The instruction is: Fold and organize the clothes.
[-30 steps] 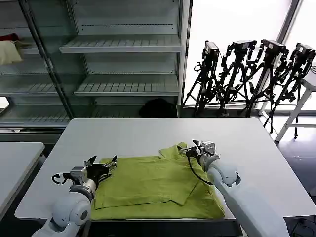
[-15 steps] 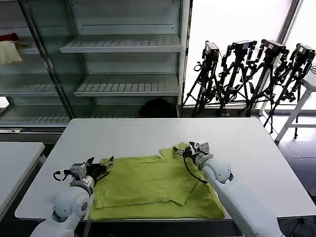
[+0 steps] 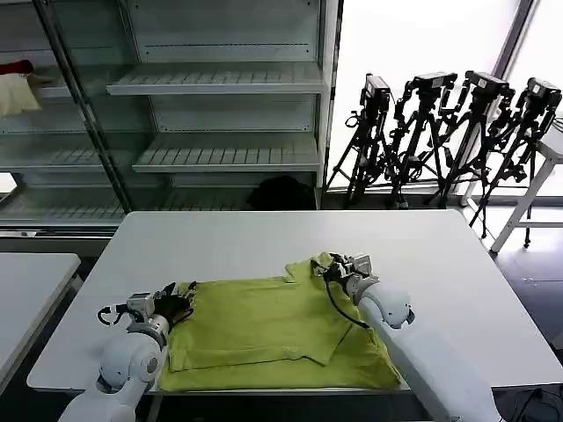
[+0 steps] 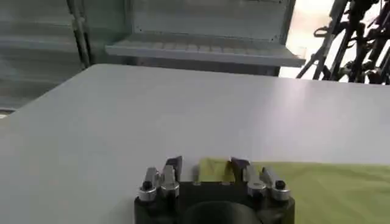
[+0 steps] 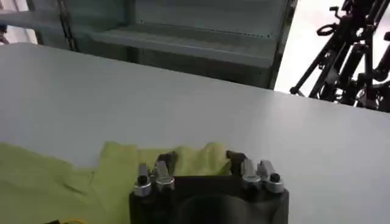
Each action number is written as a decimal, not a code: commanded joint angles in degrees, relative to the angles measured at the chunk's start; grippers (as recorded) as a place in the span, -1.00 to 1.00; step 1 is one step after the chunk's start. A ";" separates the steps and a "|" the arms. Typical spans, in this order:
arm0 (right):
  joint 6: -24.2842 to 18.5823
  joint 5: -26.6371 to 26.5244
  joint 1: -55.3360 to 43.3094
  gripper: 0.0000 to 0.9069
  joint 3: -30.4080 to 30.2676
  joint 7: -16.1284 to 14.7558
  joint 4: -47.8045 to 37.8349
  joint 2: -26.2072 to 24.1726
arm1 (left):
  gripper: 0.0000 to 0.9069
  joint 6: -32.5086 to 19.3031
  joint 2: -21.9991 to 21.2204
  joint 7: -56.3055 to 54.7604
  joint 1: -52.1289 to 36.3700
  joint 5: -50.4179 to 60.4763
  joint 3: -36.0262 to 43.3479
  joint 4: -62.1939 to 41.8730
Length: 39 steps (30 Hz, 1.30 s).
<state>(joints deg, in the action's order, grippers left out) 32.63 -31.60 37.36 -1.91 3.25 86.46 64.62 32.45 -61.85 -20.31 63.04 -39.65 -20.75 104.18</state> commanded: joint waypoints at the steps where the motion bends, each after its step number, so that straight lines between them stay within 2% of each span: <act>1: -0.26 0.46 0.21 -1.00 -0.06 -0.30 -0.19 0.02 | -1.00 -1.45 0.12 1.44 0.45 0.74 0.26 0.27; 13: -1.63 0.32 1.89 -1.00 0.42 0.01 3.22 -0.99 | -1.00 -2.15 0.65 2.54 0.07 0.50 0.71 2.44; 20: -4.93 -1.27 3.89 -1.00 0.14 3.89 7.88 -2.40 | -1.00 -2.20 1.78 3.02 0.27 -0.05 0.56 4.69; 23: -5.62 -2.29 4.35 -1.00 0.57 4.70 9.54 -2.85 | -1.00 -2.00 2.23 2.87 0.60 -0.35 0.40 5.92; 25: -7.71 -2.32 4.80 -1.00 0.68 5.22 10.69 -3.48 | -1.00 -1.92 2.63 2.91 1.03 -0.39 0.20 6.73; 30: -8.95 -3.95 7.51 -1.00 2.02 6.71 15.80 -6.75 | -1.00 -2.33 4.71 3.31 4.22 -0.08 -0.84 9.81; 39: -10.75 -4.45 18.29 -1.00 7.47 6.82 26.33 -14.69 | -1.00 -2.73 7.47 2.41 10.55 2.19 -1.67 16.57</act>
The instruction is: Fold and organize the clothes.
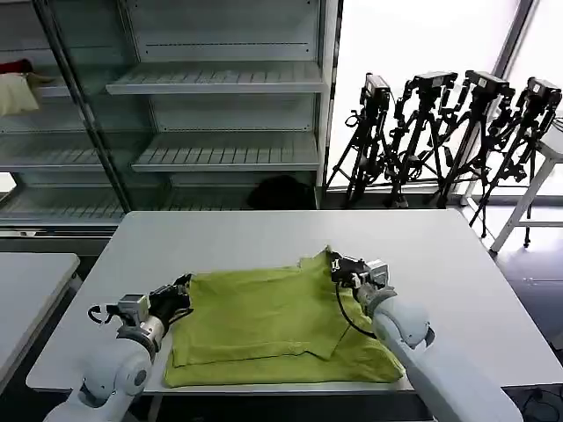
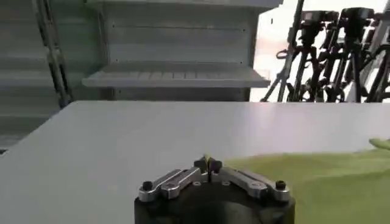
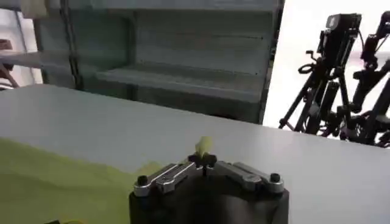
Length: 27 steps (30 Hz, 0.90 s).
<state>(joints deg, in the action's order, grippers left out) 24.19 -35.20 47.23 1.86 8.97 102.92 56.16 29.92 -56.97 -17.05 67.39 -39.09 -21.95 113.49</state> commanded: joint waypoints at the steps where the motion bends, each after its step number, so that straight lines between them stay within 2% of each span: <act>1: -2.42 -1.11 9.89 -1.00 4.60 1.57 11.39 -6.79 | -1.00 0.12 2.70 -1.29 7.03 1.88 -0.35 8.34; 10: -4.59 -0.22 19.18 -1.00 7.95 2.05 17.60 -8.77 | -1.00 2.42 2.19 -5.44 13.37 7.62 -0.51 15.35; 18: -6.03 1.72 21.51 -1.00 8.03 2.06 18.82 -8.74 | -1.00 3.12 1.68 -8.06 16.04 8.83 -2.26 18.68; 27: -6.78 1.97 26.45 -1.00 10.51 1.79 21.68 -10.01 | -1.00 3.13 2.23 -6.65 23.47 11.61 -6.35 23.83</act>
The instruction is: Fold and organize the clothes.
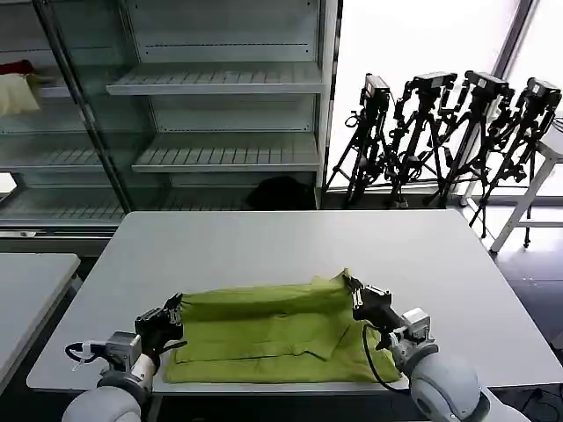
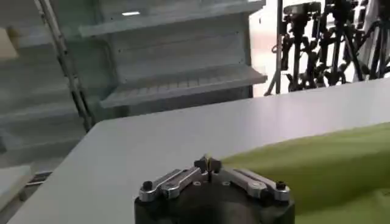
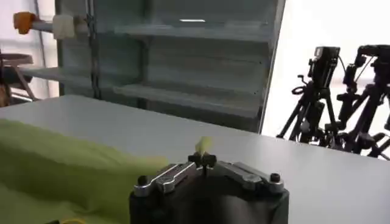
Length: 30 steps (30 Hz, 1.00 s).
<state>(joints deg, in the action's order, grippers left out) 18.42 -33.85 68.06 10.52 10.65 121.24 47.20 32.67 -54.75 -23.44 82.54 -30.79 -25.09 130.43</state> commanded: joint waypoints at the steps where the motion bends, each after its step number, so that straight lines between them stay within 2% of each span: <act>1: -1.20 0.78 6.02 -1.00 2.04 0.07 3.39 -1.22 | -1.00 0.35 -0.11 0.18 8.64 4.05 -2.93 6.88; 14: -3.78 3.13 14.02 -1.00 4.10 0.29 4.76 -2.72 | -1.00 -0.13 -1.53 0.38 11.48 7.41 -0.51 5.06; 30: -3.40 3.88 18.04 -1.00 4.86 1.75 7.23 -1.98 | -1.00 -0.11 -2.11 0.09 9.67 8.86 0.12 0.22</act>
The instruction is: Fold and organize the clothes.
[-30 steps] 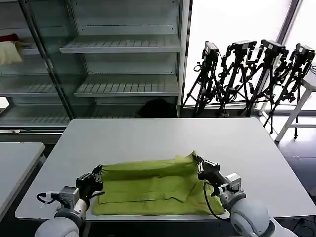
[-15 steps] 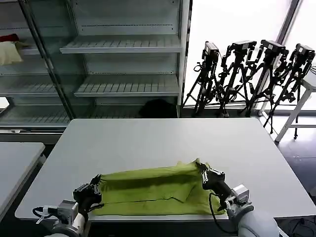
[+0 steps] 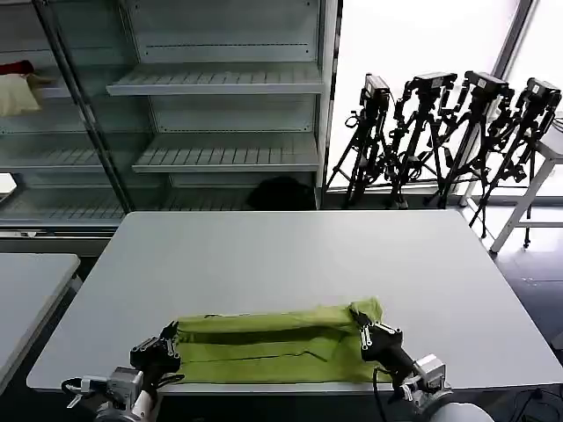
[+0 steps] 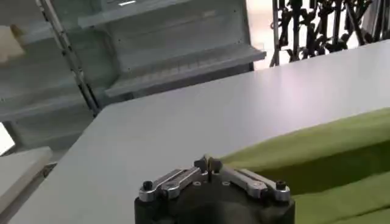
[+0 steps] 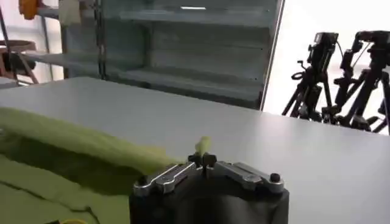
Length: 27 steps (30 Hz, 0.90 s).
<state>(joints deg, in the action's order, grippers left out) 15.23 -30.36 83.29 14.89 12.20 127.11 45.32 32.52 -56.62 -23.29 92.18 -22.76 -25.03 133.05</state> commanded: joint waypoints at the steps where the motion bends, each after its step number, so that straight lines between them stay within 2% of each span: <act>1: -0.15 0.38 2.88 -1.00 0.56 0.21 1.52 -0.10 | -1.00 0.05 -0.29 -0.06 0.05 0.84 0.02 -2.43; 11: 1.04 -0.08 2.96 -1.00 1.10 0.81 2.42 0.30 | -1.00 -0.05 -0.45 0.01 0.50 1.00 -0.02 -2.90; 18: -0.29 0.91 5.88 -1.00 1.40 1.61 1.53 0.57 | -1.00 -0.37 -0.85 -0.03 0.85 1.76 0.14 -3.44; 21: -0.35 0.90 6.47 -1.00 1.21 3.59 1.29 1.32 | -1.00 -0.40 -1.05 -0.05 0.88 2.06 0.31 -3.58; 27: -0.71 1.29 6.94 -1.00 -0.17 10.48 0.28 3.94 | -1.00 -0.33 -1.26 -0.01 1.01 2.50 0.84 -3.41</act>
<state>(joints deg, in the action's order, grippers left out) 14.83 -29.32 88.98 15.34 16.70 128.00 47.33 32.13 -57.79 -23.33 93.16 -20.69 -24.43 129.79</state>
